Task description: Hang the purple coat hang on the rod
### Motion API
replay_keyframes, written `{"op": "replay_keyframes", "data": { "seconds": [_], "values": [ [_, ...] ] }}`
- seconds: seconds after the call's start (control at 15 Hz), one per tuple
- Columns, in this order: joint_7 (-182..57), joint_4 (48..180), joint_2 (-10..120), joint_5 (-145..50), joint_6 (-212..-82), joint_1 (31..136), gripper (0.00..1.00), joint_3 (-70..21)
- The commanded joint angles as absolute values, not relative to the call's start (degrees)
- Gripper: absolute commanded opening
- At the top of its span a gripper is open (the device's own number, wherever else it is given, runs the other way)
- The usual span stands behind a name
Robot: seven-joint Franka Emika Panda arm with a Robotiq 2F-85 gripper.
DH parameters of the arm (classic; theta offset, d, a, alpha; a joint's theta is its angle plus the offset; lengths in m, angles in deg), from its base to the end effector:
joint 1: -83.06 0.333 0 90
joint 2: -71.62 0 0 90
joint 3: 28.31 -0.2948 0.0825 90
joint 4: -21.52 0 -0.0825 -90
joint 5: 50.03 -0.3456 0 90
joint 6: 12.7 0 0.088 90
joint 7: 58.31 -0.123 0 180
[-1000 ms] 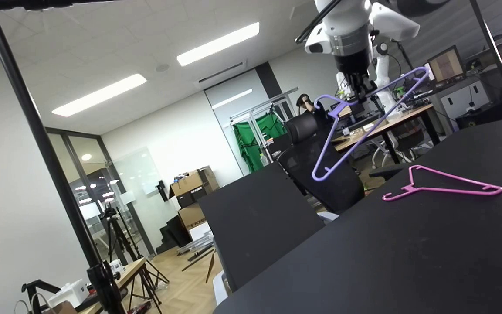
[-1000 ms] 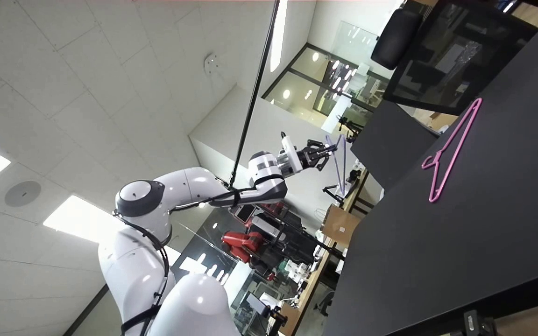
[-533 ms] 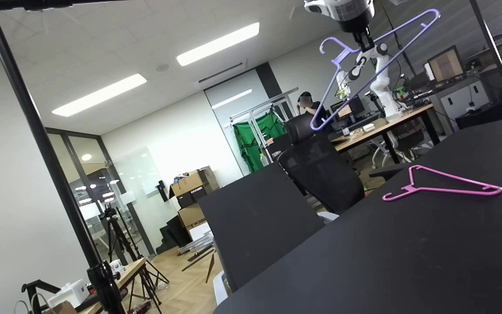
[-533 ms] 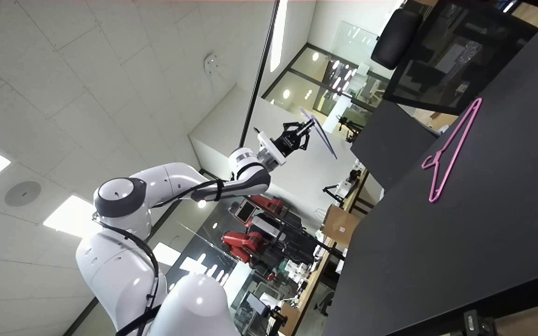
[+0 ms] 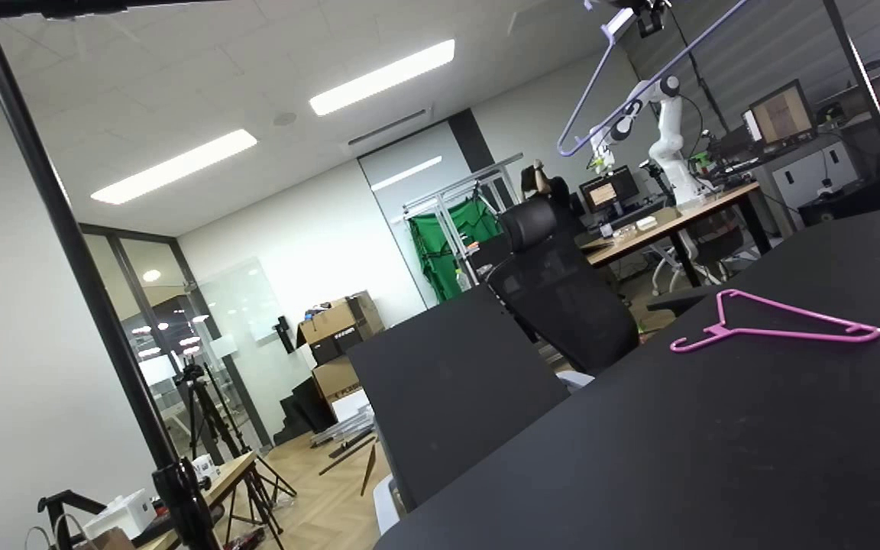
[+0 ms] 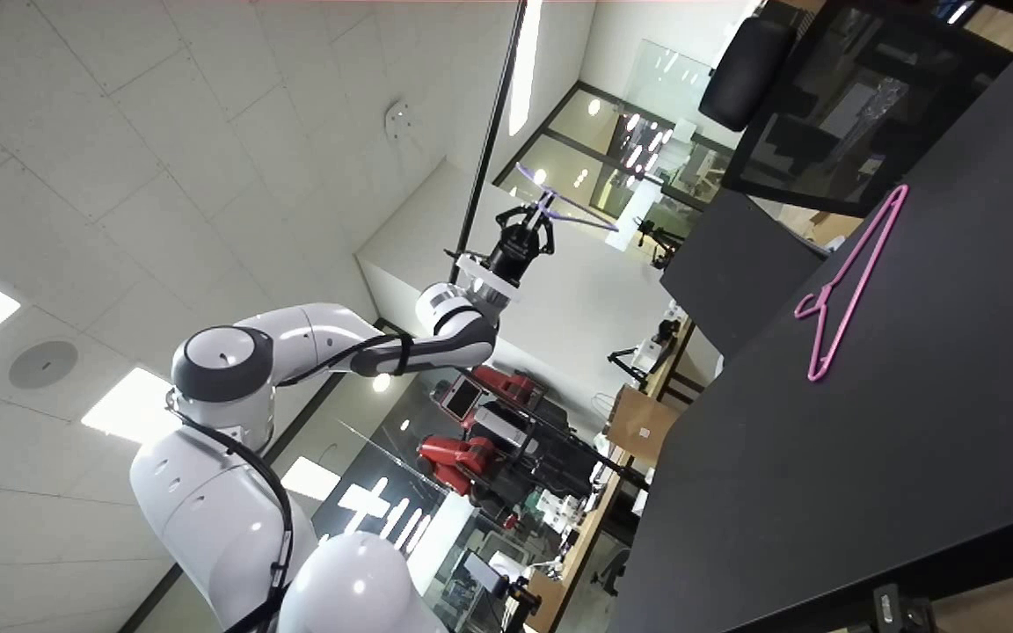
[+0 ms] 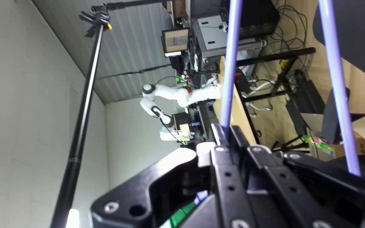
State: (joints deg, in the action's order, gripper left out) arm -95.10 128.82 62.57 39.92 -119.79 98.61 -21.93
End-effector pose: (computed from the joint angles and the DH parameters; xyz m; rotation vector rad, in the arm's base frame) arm 0.5885 0.0055 0.4804 1.6955 0.1985 0.4686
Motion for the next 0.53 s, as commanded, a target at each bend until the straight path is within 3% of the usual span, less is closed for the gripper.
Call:
{"op": "replay_keyframes", "data": {
  "seconds": [0.0,0.47],
  "values": [
    [-101.64,126.37,62.22,42.15,-110.77,95.05,0.02,-27.08],
    [-102.17,120.17,59.97,43.1,-102.12,93.49,0.02,-31.94]
  ]
}}
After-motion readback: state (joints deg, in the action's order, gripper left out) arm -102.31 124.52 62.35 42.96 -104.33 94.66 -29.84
